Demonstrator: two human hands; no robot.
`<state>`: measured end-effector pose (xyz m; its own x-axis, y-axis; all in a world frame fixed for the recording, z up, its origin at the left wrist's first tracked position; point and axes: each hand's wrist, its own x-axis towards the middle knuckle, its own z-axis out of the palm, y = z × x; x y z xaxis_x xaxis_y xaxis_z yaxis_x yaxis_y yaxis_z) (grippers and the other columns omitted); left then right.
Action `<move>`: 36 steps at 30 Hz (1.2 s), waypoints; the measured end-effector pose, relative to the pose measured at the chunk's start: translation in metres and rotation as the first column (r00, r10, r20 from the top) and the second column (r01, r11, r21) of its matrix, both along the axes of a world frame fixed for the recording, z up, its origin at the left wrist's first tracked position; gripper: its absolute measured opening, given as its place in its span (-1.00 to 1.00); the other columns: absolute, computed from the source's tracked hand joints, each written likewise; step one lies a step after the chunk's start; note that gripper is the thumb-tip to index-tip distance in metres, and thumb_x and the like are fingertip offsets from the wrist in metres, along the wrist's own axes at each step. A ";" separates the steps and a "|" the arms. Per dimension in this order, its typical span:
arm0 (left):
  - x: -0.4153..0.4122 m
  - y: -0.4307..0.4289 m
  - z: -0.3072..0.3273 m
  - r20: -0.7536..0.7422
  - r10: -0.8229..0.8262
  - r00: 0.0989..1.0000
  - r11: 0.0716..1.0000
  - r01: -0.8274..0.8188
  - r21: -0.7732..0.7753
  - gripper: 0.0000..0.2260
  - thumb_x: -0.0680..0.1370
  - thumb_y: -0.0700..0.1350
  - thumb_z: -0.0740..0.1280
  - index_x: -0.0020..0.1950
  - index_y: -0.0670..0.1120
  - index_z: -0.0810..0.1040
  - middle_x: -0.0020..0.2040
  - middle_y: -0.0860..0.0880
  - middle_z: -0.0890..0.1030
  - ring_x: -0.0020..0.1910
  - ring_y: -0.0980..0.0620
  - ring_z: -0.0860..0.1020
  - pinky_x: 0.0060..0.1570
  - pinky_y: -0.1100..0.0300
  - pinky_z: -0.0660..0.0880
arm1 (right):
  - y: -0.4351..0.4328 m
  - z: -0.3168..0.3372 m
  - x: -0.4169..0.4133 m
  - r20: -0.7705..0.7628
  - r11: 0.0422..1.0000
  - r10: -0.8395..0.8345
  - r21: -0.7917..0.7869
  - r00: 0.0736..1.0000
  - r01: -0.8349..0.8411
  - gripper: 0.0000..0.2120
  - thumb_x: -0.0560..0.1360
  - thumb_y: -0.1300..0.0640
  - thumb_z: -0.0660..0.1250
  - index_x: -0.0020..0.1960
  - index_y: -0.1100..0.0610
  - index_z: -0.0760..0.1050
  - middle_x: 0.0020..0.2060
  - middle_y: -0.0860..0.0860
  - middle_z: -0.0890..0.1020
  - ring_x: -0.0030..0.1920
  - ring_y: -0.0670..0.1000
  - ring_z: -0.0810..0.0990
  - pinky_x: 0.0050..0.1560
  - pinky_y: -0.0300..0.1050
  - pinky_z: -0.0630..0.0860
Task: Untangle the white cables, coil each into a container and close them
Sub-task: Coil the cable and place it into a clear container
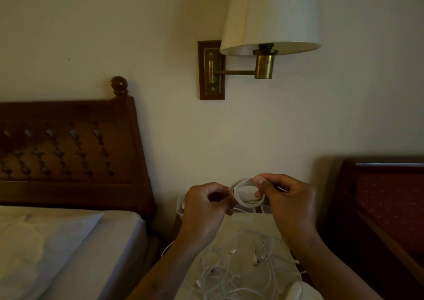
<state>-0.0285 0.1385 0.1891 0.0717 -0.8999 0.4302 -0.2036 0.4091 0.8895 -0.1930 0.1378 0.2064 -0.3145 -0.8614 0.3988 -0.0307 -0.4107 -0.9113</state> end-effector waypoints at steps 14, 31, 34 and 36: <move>0.000 0.004 -0.004 -0.609 -0.224 0.760 0.887 0.419 0.196 -0.81 0.39 -0.34 0.48 -0.01 -0.31 0.74 0.03 -0.34 0.71 0.04 -0.28 0.71 -0.04 0.06 0.67 | -0.004 -0.008 0.008 -0.088 0.992 -0.090 -0.097 0.992 0.081 -0.86 0.44 0.15 0.56 -0.13 -0.10 0.70 -0.36 -0.12 0.71 -0.32 -0.11 0.71 -0.33 -0.30 0.62; 0.012 -0.008 0.010 0.109 -0.248 0.963 0.962 0.232 0.143 -0.79 0.72 -0.14 0.25 0.06 -0.16 0.66 -0.21 -0.15 0.68 -0.39 -0.20 0.66 -0.36 -0.01 0.65 | -0.006 0.006 -0.022 -0.594 0.956 0.032 -0.216 0.804 -0.198 -0.88 0.52 0.25 0.46 -0.02 0.06 0.71 -0.17 -0.15 0.72 -0.18 -0.15 0.70 -0.17 -0.20 0.66; 0.016 -0.008 0.008 0.323 -0.285 0.902 0.958 0.254 0.135 -0.82 0.72 -0.06 0.26 0.09 -0.03 0.66 -0.22 -0.04 0.69 -0.42 -0.06 0.65 -0.36 0.16 0.59 | -0.010 0.020 -0.037 -0.812 0.867 -0.178 -0.396 0.556 -0.301 -0.90 0.51 0.33 0.47 -0.02 0.18 0.69 -0.12 -0.03 0.69 -0.15 -0.11 0.66 -0.16 -0.13 0.63; 0.017 -0.009 0.009 0.341 -0.314 0.886 0.949 0.286 0.132 -0.84 0.72 -0.06 0.26 0.09 0.00 0.64 -0.21 -0.05 0.68 -0.41 -0.04 0.64 -0.35 0.18 0.58 | -0.013 0.026 -0.040 -0.836 0.821 -0.285 -0.465 0.468 -0.331 -0.93 0.51 0.31 0.46 -0.02 0.22 0.68 -0.09 0.04 0.67 -0.13 -0.03 0.65 -0.18 -0.08 0.63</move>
